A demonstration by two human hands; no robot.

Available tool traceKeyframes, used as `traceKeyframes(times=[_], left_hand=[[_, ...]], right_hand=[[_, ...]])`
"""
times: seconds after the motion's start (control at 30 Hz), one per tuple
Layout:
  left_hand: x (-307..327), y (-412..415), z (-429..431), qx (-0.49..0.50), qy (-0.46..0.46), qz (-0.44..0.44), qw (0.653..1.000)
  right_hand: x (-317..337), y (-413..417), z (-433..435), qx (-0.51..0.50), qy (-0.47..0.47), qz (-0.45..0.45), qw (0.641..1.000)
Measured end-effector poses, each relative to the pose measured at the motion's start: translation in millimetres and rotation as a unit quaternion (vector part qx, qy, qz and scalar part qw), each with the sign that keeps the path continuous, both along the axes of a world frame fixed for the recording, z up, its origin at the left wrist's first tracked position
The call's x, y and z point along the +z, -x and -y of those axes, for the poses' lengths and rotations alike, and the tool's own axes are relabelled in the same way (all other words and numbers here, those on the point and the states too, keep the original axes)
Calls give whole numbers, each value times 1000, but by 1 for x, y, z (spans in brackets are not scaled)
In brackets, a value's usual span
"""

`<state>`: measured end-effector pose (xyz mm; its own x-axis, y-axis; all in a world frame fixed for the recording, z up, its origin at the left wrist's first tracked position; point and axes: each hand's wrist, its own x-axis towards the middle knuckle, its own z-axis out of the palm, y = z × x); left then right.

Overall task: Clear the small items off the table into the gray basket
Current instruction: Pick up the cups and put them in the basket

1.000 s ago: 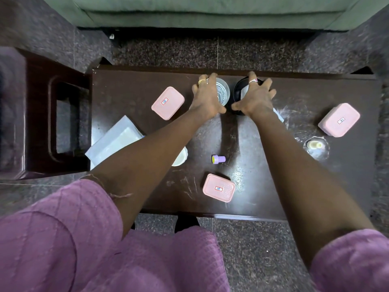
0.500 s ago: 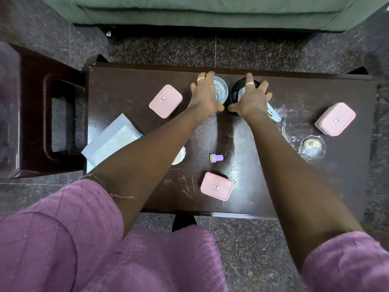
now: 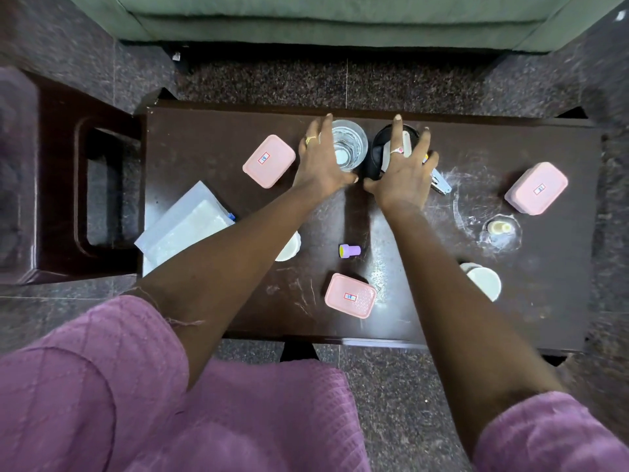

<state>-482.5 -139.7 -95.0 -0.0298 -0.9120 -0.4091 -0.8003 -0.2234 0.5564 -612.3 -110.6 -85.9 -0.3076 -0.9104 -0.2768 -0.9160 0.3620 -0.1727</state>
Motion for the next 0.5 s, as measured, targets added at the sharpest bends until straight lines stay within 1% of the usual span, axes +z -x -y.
traceKeyframes(times=[0.1,0.17,0.23,0.3,0.4,0.5], left_hand=[[1,-14,-23,17,21,5,1000],[0,-24,-41,21,10,26,999],[-1,-32,-58,17,-6,50,999],[-2,-39,-74,13,-26,73,997],[-1,-49,-94,21,-56,98,993],[0,-56,-111,36,-66,118,990]], right_hand=[[-2,-6,-33,-23,37,9,999],[-8,-6,-57,-56,18,11,998],[-14,-3,-79,-115,-5,6,993],[-19,8,-97,-175,-5,-2,985],[-25,36,-124,-219,-39,-28,975],[-31,65,-141,-291,-69,-52,953]])
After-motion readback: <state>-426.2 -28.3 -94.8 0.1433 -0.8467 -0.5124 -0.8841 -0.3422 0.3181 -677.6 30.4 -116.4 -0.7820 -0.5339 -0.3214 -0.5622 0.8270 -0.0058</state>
